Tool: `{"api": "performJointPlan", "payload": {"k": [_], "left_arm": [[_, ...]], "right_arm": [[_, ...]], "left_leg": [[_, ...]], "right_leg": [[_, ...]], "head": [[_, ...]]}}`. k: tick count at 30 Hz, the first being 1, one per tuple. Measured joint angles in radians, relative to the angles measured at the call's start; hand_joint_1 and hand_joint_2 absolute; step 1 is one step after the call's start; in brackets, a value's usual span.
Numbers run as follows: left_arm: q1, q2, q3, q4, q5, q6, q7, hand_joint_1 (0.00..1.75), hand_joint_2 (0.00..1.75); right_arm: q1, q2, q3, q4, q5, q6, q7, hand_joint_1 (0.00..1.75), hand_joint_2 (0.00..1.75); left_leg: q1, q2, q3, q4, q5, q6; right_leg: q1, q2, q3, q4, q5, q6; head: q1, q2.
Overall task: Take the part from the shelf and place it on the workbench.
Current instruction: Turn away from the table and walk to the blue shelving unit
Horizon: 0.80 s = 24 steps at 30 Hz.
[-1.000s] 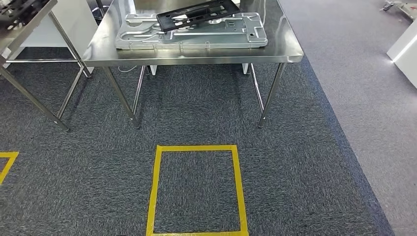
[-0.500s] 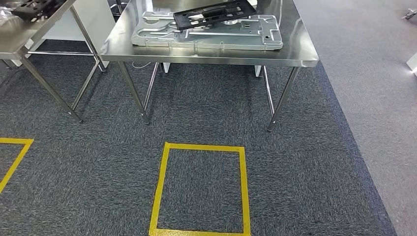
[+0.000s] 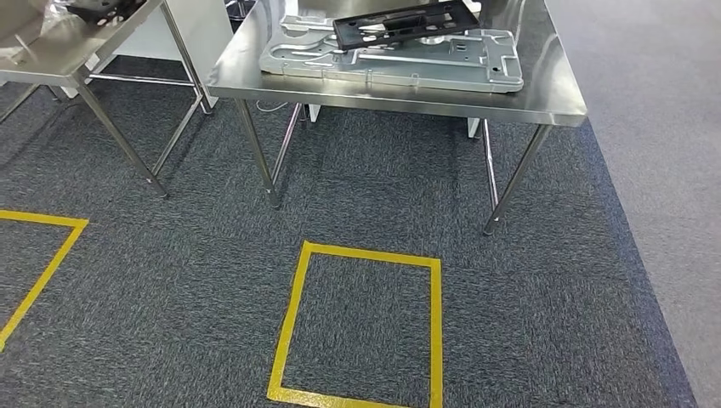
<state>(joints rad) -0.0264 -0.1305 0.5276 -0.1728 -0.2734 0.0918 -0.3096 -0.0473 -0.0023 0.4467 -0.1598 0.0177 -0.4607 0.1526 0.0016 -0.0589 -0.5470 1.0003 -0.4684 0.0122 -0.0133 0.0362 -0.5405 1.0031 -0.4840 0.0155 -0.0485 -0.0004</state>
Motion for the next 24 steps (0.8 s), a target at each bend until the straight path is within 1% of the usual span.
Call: {"api": "performJointPlan", "payload": {"k": [1,2,3,4,5,6,7,8,9,10,11,12,13,14,15,16,17,18,19,20,21,22,23,24], "left_arm": [[0.001,0.000,0.000,0.000,0.000,0.001,0.001,0.00,0.00],[0.001,0.000,0.000,0.000,0.000,0.003,0.001,0.00,0.00],[0.001,0.000,0.000,0.000,0.000,0.004,0.002,0.00,0.00],[0.001,0.000,0.000,0.000,0.000,0.005,0.002,0.00,0.00],[0.001,0.001,0.000,0.000,0.000,0.006,0.002,0.00,0.00],[0.001,0.001,0.000,0.000,0.000,0.006,0.002,0.00,0.00],[0.002,0.001,0.000,0.000,0.000,0.006,0.002,0.00,0.00],[0.003,0.001,0.000,0.000,0.000,0.006,0.002,0.00,0.00],[0.004,0.001,0.000,0.000,0.000,0.006,0.002,0.00,0.00],[0.004,0.001,0.000,0.000,-0.001,0.007,0.002,0.00,0.00],[0.004,0.002,0.000,0.000,-0.002,0.006,0.002,0.00,0.00],[0.003,0.003,0.000,0.000,-0.005,0.006,0.002,0.00,0.00],[0.003,0.004,0.000,0.000,-0.008,0.005,0.002,0.00,0.00],[0.003,0.005,-0.001,0.000,-0.010,0.003,0.002,0.00,0.00],[0.003,0.005,-0.001,0.000,-0.012,0.002,0.003,0.00,0.00],[0.004,0.006,-0.001,0.000,-0.014,0.000,0.004,0.00,0.00],[0.005,0.006,-0.002,0.000,-0.016,-0.002,0.005,0.00,0.00],[0.005,0.006,-0.002,0.000,-0.017,-0.003,0.006,0.00,0.00],[0.004,0.006,-0.003,0.000,-0.019,-0.004,0.007,0.00,0.00],[0.004,0.007,-0.004,0.000,-0.022,-0.005,0.008,0.00,0.00],[0.005,0.007,-0.005,0.000,-0.026,-0.005,0.010,0.00,0.00],[0.006,0.008,-0.007,0.000,-0.031,-0.003,0.012,0.00,0.00],[0.007,0.008,-0.009,0.000,-0.039,0.001,0.015,0.00,0.00],[0.008,0.009,-0.013,0.000,-0.048,0.006,0.019,0.00,0.00]], "right_arm": [[-0.001,0.000,0.002,0.000,0.002,0.002,0.000,0.00,0.00],[-0.001,0.000,0.004,0.000,0.004,0.004,0.000,0.00,0.00],[-0.001,0.000,0.006,0.000,0.006,0.007,0.000,0.00,0.00],[0.000,0.001,0.007,0.000,0.010,0.010,0.000,0.00,0.00],[0.001,0.000,0.010,0.000,0.014,0.012,0.000,0.00,0.00],[0.002,0.000,0.013,0.000,0.019,0.013,0.000,0.00,0.00],[0.002,0.000,0.017,0.000,0.023,0.014,0.000,0.00,0.00],[0.002,0.000,0.020,0.000,0.027,0.016,0.000,0.00,0.00],[0.001,0.000,0.023,0.000,0.030,0.018,0.000,0.00,0.00],[0.001,0.000,0.026,0.000,0.033,0.020,-0.001,0.00,0.00],[0.000,0.000,0.029,0.000,0.035,0.022,-0.002,0.00,0.00],[0.000,0.000,0.032,0.000,0.036,0.024,-0.002,0.00,0.00],[0.000,0.000,0.035,0.000,0.038,0.025,-0.003,0.00,0.00],[0.000,0.000,0.037,0.000,0.039,0.026,-0.003,0.00,0.00],[-0.001,0.000,0.039,0.000,0.039,0.026,-0.004,0.00,0.00],[-0.002,0.000,0.041,0.000,0.040,0.027,-0.004,0.00,0.00],[-0.002,0.000,0.043,0.000,0.040,0.029,-0.005,0.00,0.00],[-0.001,0.000,0.045,0.000,0.040,0.031,-0.006,0.00,0.00],[-0.001,0.000,0.047,0.000,0.040,0.033,-0.008,0.00,0.00],[0.000,-0.001,0.048,0.000,0.040,0.036,-0.011,0.00,0.00],[0.001,-0.001,0.048,0.000,0.040,0.037,-0.012,0.00,0.00],[0.002,-0.002,0.048,0.000,0.040,0.038,-0.013,0.00,0.00],[0.002,-0.002,0.049,0.000,0.040,0.039,-0.014,0.00,0.00],[0.003,-0.002,0.050,0.000,0.041,0.040,-0.014,0.00,0.00]], "left_leg": [[0.001,-0.002,-0.001,0.001,-0.001,-0.005],[0.001,0.003,-0.005,0.010,-0.009,-0.010],[0.001,0.013,-0.017,0.037,-0.028,-0.014],[0.002,0.026,-0.038,0.086,-0.058,-0.018],[0.004,0.038,-0.068,0.151,-0.094,-0.021],[0.006,0.044,-0.101,0.222,-0.127,-0.025],[0.007,0.047,-0.126,0.275,-0.145,-0.027],[0.009,0.049,-0.134,0.294,-0.144,-0.028],[0.009,0.053,-0.122,0.273,-0.123,-0.028],[0.010,0.059,-0.091,0.212,-0.089,-0.026],[0.008,0.075,-0.051,0.134,-0.057,-0.021],[0.006,0.088,-0.019,0.068,-0.033,-0.016],[0.003,0.097,0.002,0.025,-0.021,-0.010],[0.000,0.102,0.009,0.006,-0.019,-0.006],[-0.002,0.094,0.007,0.006,-0.018,-0.002],[-0.001,0.087,0.008,0.003,-0.015,0.003],[0.001,0.081,0.010,-0.001,-0.011,0.009],[0.003,0.075,0.012,-0.006,-0.006,0.016],[0.006,0.070,0.013,-0.010,-0.001,0.021],[0.006,0.064,0.011,-0.011,0.001,0.024],[0.005,0.058,0.009,-0.011,0.002,0.025],[0.004,0.051,0.008,-0.011,0.002,0.026],[0.004,0.043,0.008,-0.010,0.002,0.026],[0.004,0.034,0.009,-0.009,0.002,0.025]], "right_leg": [[-0.002,-0.007,0.001,-0.003,0.002,-0.007],[-0.003,-0.014,0.003,-0.007,0.004,-0.014],[-0.006,-0.022,0.004,-0.011,0.006,-0.021],[-0.007,-0.031,0.004,-0.013,0.007,-0.027],[-0.005,-0.039,0.003,-0.013,0.006,-0.031],[-0.004,-0.047,0.002,-0.012,0.006,-0.033],[-0.002,-0.055,0.002,-0.011,0.005,-0.034],[-0.001,-0.062,0.002,-0.010,0.004,-0.034],[0.000,-0.069,0.003,-0.009,0.003,-0.033],[0.001,-0.075,0.005,-0.008,0.001,-0.031],[0.001,-0.082,0.007,-0.006,-0.001,-0.028],[0.004,-0.087,0.010,-0.005,-0.004,-0.024],[0.006,-0.092,0.012,-0.003,-0.006,-0.019],[0.007,-0.097,0.013,-0.003,-0.007,-0.014],[0.008,-0.101,0.014,-0.004,-0.007,-0.008],[0.007,-0.104,0.016,-0.005,-0.008,-0.002],[0.006,-0.098,0.016,-0.001,-0.013,0.004],[0.005,-0.087,0.009,0.017,-0.029,0.009],[0.003,-0.071,-0.007,0.055,-0.055,0.013],[0.001,-0.055,-0.035,0.114,-0.090,0.015],[0.000,-0.047,-0.069,0.186,-0.124,0.017],[0.000,-0.044,-0.100,0.247,-0.145,0.018],[0.000,-0.043,-0.117,0.279,-0.147,0.019],[0.000,-0.042,-0.115,0.271,-0.128,0.018]], "head": [[0.000,0.000],[0.000,0.000],[0.000,0.000],[0.000,0.000],[0.000,0.000],[0.000,0.000],[0.000,0.000],[0.000,0.000],[0.000,0.000],[0.000,0.000],[0.000,0.000],[0.000,0.000],[0.000,0.000],[0.000,0.000],[0.000,0.000],[0.000,0.000],[0.000,0.000],[0.000,0.000],[0.000,0.000],[0.000,0.000],[0.000,0.000],[0.000,0.000],[0.000,0.000],[0.000,0.000]]}}
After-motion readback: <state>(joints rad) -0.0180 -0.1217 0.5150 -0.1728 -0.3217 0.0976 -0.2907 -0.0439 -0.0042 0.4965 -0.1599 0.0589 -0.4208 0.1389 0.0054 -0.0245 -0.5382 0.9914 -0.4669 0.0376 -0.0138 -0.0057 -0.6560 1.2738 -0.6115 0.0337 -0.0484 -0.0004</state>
